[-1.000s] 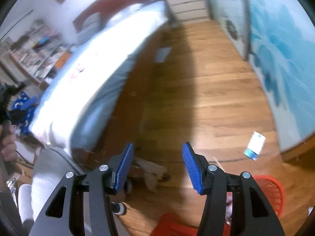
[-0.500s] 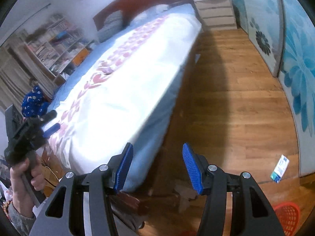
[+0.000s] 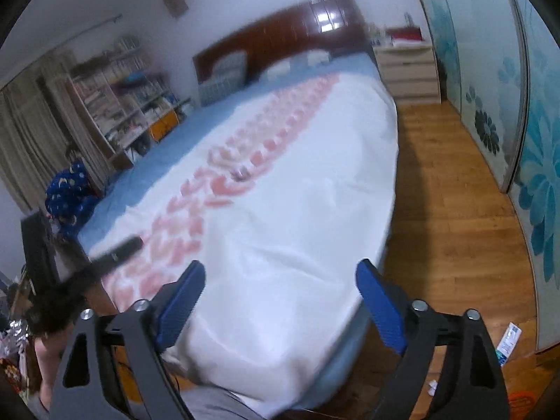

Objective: Collect trash

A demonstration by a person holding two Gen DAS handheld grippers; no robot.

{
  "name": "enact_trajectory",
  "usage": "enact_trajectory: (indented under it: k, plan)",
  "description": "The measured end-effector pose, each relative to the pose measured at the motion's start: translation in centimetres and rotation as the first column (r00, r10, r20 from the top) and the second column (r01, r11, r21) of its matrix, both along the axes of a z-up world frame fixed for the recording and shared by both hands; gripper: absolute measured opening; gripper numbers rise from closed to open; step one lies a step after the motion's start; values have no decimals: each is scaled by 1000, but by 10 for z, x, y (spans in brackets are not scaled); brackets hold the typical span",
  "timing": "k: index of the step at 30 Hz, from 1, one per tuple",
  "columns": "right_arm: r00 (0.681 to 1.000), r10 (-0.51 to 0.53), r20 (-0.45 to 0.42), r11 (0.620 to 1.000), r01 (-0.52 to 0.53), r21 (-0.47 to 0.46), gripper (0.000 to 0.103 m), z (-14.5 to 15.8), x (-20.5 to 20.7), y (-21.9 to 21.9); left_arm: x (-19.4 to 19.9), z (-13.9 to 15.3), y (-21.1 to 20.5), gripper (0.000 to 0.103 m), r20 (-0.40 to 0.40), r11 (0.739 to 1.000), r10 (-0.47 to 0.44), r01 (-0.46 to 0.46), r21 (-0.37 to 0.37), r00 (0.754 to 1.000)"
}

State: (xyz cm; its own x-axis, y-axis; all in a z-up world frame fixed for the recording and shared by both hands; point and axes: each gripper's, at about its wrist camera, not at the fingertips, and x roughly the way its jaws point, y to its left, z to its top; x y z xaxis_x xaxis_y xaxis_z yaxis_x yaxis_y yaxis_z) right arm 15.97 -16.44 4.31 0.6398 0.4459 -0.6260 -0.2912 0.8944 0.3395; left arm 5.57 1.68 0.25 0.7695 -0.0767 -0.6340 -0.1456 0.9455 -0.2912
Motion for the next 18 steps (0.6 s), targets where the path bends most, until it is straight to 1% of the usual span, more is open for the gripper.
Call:
enact_trajectory:
  k: [2,5,7,10,12,15,18]
  plan:
    - [999,-21,47,1000,21,-8,96,11,-15,17,-5,1,1,89,-14,999,5,-4,36,1000]
    - [987,-48,150,997,56,-45,96,23,-51,46,-15,5,1,89,-9,995,19,-18,98,1000]
    - [983,-62,174,996,73,-59,96,25,-71,54,-21,7,3,90,-3,995,20,-20,102,1000]
    - [976,-88,200,990,108,-91,96,16,-101,62,-32,12,6,94,28,991,39,-42,131,999]
    - [972,-104,210,987,126,-99,96,16,-114,60,-37,15,8,95,50,990,44,-50,135,998]
    - [960,-103,262,985,135,-109,96,21,-127,60,-43,20,14,96,81,990,59,-69,126,995]
    - [960,-101,260,982,138,-129,96,19,-133,59,-49,24,19,97,114,991,74,-86,107,991]
